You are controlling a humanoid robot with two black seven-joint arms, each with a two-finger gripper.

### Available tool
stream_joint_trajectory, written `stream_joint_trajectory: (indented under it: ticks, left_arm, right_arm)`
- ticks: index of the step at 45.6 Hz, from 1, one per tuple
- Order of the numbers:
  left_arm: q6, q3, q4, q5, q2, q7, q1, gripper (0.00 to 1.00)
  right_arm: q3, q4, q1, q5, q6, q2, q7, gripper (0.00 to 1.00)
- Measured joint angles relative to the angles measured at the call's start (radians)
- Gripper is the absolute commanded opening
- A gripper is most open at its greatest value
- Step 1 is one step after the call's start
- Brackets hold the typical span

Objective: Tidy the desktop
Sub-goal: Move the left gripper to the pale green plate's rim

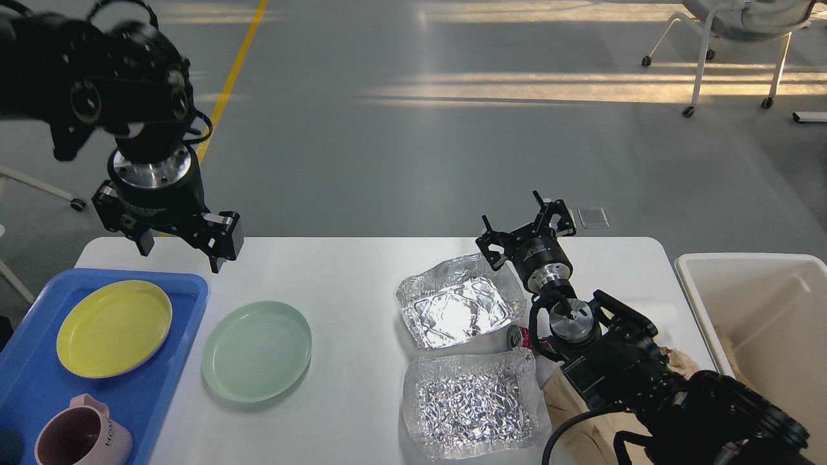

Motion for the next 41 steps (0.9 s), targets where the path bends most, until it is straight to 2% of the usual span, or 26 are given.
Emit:
stream_joint_trajectory:
  ticks: [9,15,22,31,41]
  left_arm:
    - [0.278,-0.065,0.002,0.0,-0.033,0.001,0.205,0.82]
    - [0.403,-0.107,0.003,0.003,-0.053,0.019,0.308,0.8]
    - [0.471,-0.158,0.005,0.026,-0.064,0.051,0.399,0.73]
    - [0.569,-0.198,0.02,0.051,-0.081,0.06,0.486,0.65]
    - [0.601,-0.199,0.062,0.062,-0.107,0.061,0.557,0.56]
  right_arm:
    - [0.0,0.0,0.0,0.0,0.0,0.0,0.0,1.0]
    - [0.0,0.0,0.0,0.0,0.0,0.0,0.0,1.0]
    - [0.0,0.0,0.0,0.0,0.0,0.0,0.0,1.0]
    - [0.0,0.0,0.0,0.0,0.0,0.0,0.0,1.0]
    - [0.0,0.0,0.0,0.0,0.0,0.0,0.0,1.0]
